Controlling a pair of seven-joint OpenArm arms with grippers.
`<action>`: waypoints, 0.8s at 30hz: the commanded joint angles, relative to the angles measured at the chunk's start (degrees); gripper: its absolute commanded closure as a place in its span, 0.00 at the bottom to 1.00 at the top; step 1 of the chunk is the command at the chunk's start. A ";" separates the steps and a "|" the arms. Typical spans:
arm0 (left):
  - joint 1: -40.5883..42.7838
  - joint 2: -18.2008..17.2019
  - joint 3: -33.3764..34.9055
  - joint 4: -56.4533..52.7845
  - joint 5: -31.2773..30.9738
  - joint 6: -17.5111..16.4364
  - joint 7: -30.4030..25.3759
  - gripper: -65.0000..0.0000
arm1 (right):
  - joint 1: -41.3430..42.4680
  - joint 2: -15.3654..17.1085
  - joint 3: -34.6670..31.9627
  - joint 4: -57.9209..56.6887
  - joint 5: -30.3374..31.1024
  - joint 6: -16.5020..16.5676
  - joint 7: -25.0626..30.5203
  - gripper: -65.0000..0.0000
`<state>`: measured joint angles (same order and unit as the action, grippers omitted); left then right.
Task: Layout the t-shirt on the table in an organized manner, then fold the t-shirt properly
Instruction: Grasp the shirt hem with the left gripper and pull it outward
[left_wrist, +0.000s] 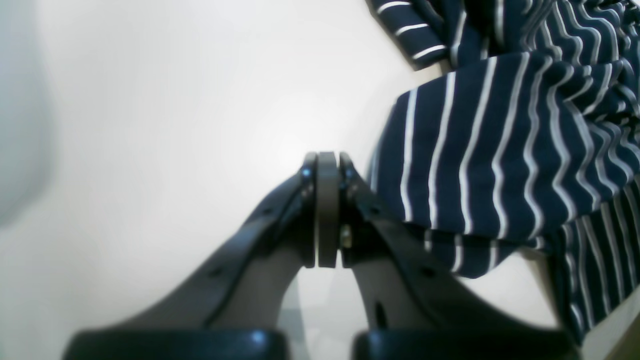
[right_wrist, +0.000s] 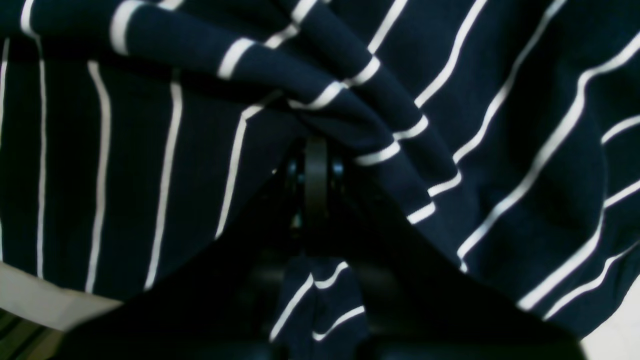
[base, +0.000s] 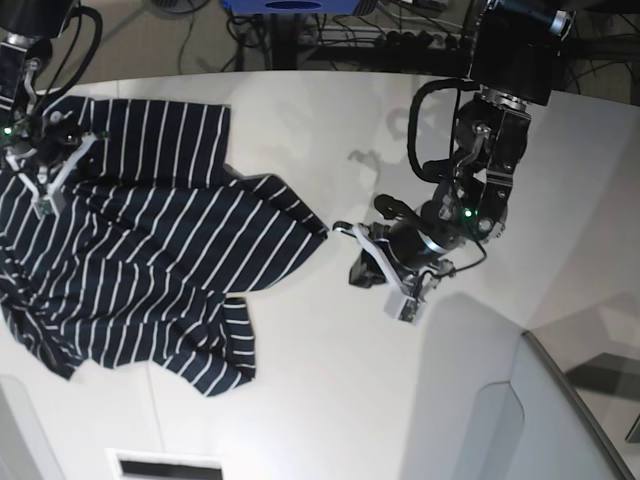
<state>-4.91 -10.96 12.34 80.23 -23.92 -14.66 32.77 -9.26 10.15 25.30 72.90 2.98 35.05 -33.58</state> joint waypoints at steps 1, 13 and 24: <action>-0.85 1.07 -0.25 -0.18 -0.47 -0.16 -1.17 1.00 | 0.07 0.35 0.24 0.37 -0.48 0.16 -1.36 0.99; -4.37 6.96 -0.25 -11.61 -0.39 -0.42 -1.96 0.10 | -0.11 0.44 0.24 0.46 -0.48 0.16 -1.45 0.99; -6.04 9.69 2.39 -20.93 -0.30 -0.60 -8.55 0.82 | -0.19 0.44 0.24 0.46 -0.48 0.16 -1.54 0.99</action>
<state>-9.69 -1.61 14.72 58.43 -23.64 -14.98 25.56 -9.28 10.11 25.30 73.03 2.96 35.03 -33.87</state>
